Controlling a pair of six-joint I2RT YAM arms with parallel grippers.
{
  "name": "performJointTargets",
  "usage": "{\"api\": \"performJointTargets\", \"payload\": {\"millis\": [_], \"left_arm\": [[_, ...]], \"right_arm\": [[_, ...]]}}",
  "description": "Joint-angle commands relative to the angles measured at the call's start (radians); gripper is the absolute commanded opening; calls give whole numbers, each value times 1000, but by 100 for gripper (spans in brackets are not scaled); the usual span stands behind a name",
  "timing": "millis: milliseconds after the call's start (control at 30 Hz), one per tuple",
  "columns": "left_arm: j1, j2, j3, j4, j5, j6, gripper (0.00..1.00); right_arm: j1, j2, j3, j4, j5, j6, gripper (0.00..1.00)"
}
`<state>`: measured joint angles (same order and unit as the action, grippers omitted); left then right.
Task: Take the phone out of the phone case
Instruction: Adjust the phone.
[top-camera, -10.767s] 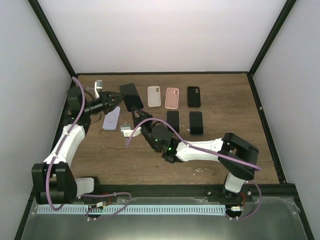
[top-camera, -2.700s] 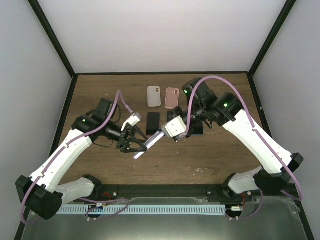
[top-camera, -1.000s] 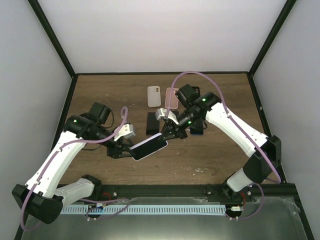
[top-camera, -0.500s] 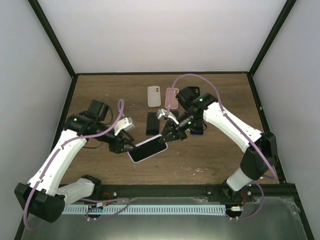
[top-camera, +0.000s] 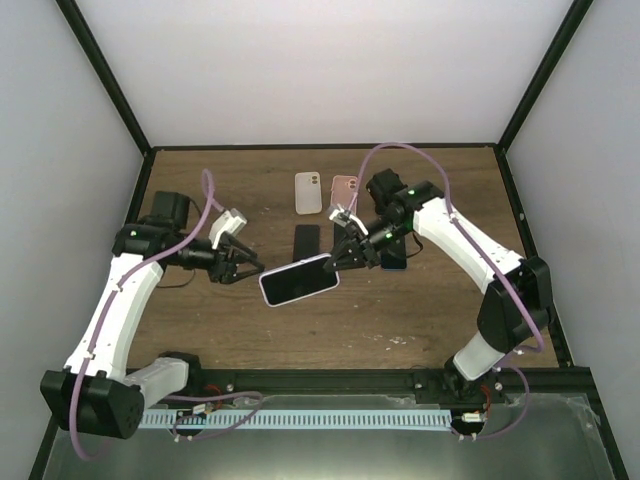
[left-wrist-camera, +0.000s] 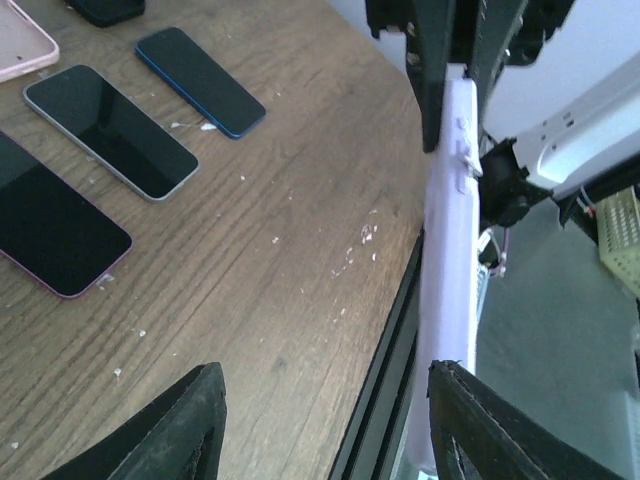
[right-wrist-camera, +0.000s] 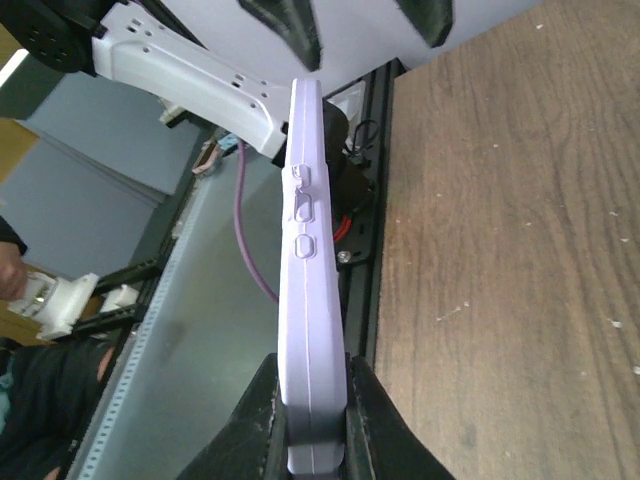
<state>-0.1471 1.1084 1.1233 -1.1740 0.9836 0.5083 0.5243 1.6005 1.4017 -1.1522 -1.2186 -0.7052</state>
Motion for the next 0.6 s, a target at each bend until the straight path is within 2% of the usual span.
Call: {"api": "performJointTargets", "payload": {"millis": [0,233,367,567], "left_arm": [[58,16,8,27,94,-13,56],[141,40,8,28,160,-11,58],[146,39,1,29,167,-1,59],[102,26,15,-87,192,157,65]], "right_arm": [[-10,-4,-5,-19,-156,-7,1],[-39,10,-15,-23,-203,-3,1],[-40,9,-17,-20,-194,-4,1],[-40,-20,-9,56,-67,47,1]]}}
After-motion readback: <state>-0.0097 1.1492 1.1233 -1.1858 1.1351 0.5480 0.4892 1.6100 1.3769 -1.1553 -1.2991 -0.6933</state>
